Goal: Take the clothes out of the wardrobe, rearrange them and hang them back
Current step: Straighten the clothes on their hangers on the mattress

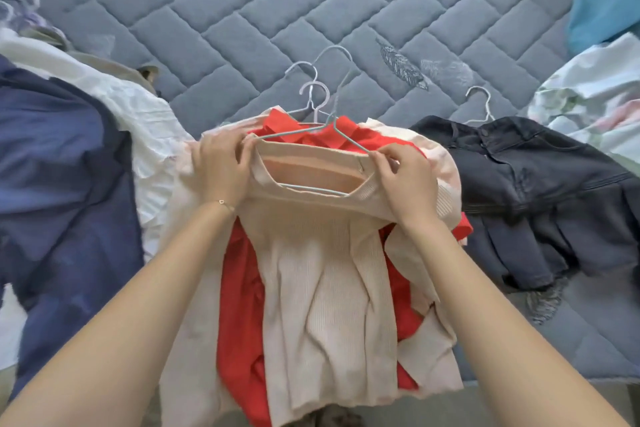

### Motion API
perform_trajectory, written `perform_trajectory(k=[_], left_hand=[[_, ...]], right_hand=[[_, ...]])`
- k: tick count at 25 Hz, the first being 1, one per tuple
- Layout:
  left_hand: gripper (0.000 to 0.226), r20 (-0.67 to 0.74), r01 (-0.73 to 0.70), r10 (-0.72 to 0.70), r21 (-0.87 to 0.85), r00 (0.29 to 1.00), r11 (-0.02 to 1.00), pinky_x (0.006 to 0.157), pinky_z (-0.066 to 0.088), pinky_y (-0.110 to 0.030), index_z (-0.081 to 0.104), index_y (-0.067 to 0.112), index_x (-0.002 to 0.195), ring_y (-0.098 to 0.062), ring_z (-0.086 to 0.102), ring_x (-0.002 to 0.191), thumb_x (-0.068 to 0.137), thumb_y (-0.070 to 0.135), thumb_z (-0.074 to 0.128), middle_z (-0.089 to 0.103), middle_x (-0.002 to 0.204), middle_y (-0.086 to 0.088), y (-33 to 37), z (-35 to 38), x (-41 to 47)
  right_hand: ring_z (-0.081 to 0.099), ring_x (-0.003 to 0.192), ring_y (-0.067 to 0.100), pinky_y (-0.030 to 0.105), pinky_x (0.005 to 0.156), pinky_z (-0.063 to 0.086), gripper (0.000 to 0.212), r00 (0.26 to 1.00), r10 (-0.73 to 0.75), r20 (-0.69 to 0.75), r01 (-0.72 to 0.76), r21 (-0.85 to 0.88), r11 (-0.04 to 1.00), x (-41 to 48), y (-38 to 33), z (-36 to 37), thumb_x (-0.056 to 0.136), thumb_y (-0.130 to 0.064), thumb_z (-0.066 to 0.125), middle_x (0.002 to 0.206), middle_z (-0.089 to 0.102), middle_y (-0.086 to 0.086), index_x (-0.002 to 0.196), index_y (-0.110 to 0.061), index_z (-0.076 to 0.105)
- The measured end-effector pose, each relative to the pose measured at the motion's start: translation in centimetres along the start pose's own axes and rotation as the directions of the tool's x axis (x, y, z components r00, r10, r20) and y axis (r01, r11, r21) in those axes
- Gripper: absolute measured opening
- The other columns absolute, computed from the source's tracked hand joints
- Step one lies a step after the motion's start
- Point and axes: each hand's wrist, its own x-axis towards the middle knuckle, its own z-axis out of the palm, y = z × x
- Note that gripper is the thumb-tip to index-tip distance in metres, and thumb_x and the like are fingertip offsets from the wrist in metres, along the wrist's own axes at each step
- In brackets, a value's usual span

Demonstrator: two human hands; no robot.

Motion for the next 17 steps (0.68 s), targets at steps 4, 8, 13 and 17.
perform_trajectory(k=[4, 8, 13, 17], left_hand=[[0.027, 0.016, 0.003, -0.005, 0.094, 1.000, 0.996, 0.089, 0.032, -0.043, 0.064, 0.012, 0.092, -0.035, 0.053, 0.099, 0.097, 0.034, 0.049, 0.065, 0.100, -0.015, -2.4, 4.3, 2.2], [0.031, -0.005, -0.016, 0.016, 0.127, 1.000, 0.992, 0.088, 0.033, -0.045, 0.061, 0.012, 0.095, -0.035, 0.052, 0.097, 0.098, 0.038, 0.044, 0.063, 0.098, -0.014, -3.0, 6.4, 4.0], [0.028, 0.022, -0.039, 0.038, 0.036, 0.999, 0.999, 0.098, 0.031, -0.039, 0.064, 0.018, 0.115, -0.027, 0.054, 0.112, 0.095, 0.032, 0.051, 0.064, 0.116, -0.006, -3.2, 5.4, 2.8], [0.037, 0.038, -0.088, 0.089, -0.008, 0.995, 0.996, 0.110, 0.027, -0.041, 0.056, 0.021, 0.132, -0.022, 0.045, 0.132, 0.095, 0.019, 0.053, 0.050, 0.142, -0.003, -1.5, -1.4, -1.2]], right_hand=[[0.061, 0.097, 0.021, 0.034, 0.082, 0.044, 0.022, 0.999, -0.029, 0.028, 0.030, -0.040, 0.999, 3.4, 1.7, 3.9, 0.094, -0.032, 0.057, 0.101, 0.070, 0.003, 0.097, -0.015, 0.072], [0.061, 0.104, 0.023, 0.036, 0.089, 0.044, 0.023, 0.998, -0.065, 0.016, 0.065, -0.056, 0.996, 6.1, 2.0, 5.7, 0.095, -0.027, 0.055, 0.106, 0.070, 0.005, 0.103, -0.014, 0.072], [0.055, 0.119, 0.026, 0.038, 0.102, 0.039, 0.029, 0.991, -0.121, 0.051, 0.126, -0.108, 0.986, 4.4, 1.0, 5.5, 0.093, -0.021, 0.058, 0.122, 0.067, 0.006, 0.120, -0.015, 0.067], [0.050, 0.128, 0.024, 0.038, 0.110, 0.033, 0.041, 0.980, -0.156, 0.124, 0.164, -0.058, 0.985, -0.3, -3.0, 2.2, 0.093, -0.017, 0.059, 0.134, 0.059, 0.004, 0.133, -0.013, 0.058]])
